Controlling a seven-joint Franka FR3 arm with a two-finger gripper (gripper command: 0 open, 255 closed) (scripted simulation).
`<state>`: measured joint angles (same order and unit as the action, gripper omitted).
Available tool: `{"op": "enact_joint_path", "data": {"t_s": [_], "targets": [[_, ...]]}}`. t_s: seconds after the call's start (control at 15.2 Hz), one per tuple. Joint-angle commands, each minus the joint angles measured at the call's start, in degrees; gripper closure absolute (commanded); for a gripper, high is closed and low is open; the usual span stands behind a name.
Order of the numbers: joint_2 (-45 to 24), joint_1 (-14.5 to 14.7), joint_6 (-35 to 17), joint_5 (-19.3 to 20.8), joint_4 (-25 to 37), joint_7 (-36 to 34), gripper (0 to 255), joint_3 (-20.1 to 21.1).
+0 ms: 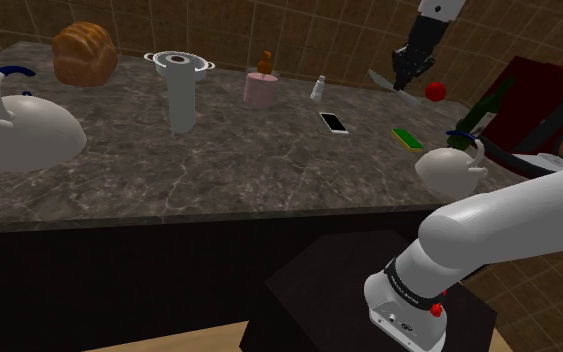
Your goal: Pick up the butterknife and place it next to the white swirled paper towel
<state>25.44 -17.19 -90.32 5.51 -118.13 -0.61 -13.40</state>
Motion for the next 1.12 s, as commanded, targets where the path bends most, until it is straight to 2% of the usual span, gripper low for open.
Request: {"op": "enact_joint_path", "data": {"t_s": [0.0,0.4,1.06], "targets": [[-0.16,0.04,1.56,-0.06,1.70,0.06,255,0.07],[-1.28,0.21,5.82,-0.34,7.06,0.27,255,0.21],[-3.93,4.93,5.16,-5.16,8.63,-13.57,255,9.98]]}}
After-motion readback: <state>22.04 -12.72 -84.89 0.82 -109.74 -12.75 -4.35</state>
